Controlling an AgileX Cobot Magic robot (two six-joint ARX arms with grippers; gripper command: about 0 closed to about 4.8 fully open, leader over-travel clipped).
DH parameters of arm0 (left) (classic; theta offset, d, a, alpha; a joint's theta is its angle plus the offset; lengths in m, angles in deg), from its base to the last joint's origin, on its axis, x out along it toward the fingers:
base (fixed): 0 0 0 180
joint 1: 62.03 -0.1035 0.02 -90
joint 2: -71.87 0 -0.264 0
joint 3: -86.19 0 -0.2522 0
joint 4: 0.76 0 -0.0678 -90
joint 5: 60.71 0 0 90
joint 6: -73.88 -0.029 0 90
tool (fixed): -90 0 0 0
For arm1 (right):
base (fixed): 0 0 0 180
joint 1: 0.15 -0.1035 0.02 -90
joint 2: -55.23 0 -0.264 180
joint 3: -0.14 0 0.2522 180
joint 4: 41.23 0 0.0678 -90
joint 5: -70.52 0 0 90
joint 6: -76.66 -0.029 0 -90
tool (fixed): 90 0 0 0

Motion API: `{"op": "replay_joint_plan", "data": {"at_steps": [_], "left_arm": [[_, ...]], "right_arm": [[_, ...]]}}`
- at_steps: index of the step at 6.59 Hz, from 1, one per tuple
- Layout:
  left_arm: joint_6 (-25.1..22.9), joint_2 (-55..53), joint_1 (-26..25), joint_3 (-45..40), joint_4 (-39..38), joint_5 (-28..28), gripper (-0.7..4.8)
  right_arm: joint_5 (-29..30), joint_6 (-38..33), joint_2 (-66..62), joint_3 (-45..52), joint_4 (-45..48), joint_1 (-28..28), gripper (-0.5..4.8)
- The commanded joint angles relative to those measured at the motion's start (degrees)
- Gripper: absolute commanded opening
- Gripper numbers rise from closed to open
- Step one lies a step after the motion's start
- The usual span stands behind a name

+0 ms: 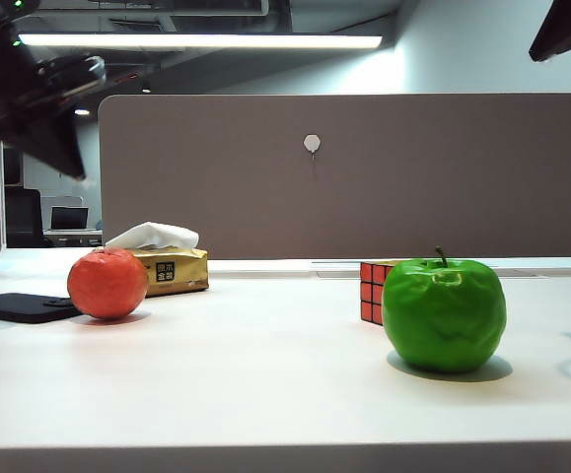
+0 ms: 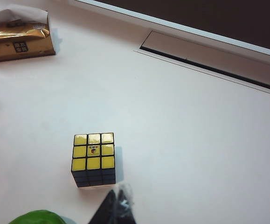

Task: Move all the fruits on the tabletop near the face of the Rubik's cube that has the color most similar to each fruit.

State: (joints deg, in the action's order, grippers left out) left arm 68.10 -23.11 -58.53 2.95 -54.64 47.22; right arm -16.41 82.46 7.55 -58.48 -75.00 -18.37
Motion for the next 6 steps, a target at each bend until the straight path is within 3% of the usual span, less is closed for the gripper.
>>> {"op": "replay_joint_plan", "data": {"at_steps": [1,3,4,5,6], "left_arm": [[-1.9,6.4,-1.3,-18.3,17.5,-1.2,-0.05],[-4.8,6.4,-2.2,-19.0,18.0,-4.2,-0.05],[-14.4,6.3,-2.8,-25.0,36.1,-7.6,-0.05],[-15.2,3.8,-2.9,-29.7,49.3,-7.6,-0.05],[-15.3,-0.2,-2.8,-29.8,49.2,-5.4,-0.05]], "right_arm": [[7.4,-1.6,0.8,-0.2,-4.2,-0.3,-0.01],[7.6,-1.6,0.9,-0.2,-4.7,-0.3,-0.01],[7.6,-1.6,1.6,-0.2,-5.3,-0.3,-0.01],[7.6,-1.6,1.6,-0.2,-5.5,-0.3,-0.01],[8.9,-1.5,1.6,-0.2,-5.9,-0.3,-0.01]]}}
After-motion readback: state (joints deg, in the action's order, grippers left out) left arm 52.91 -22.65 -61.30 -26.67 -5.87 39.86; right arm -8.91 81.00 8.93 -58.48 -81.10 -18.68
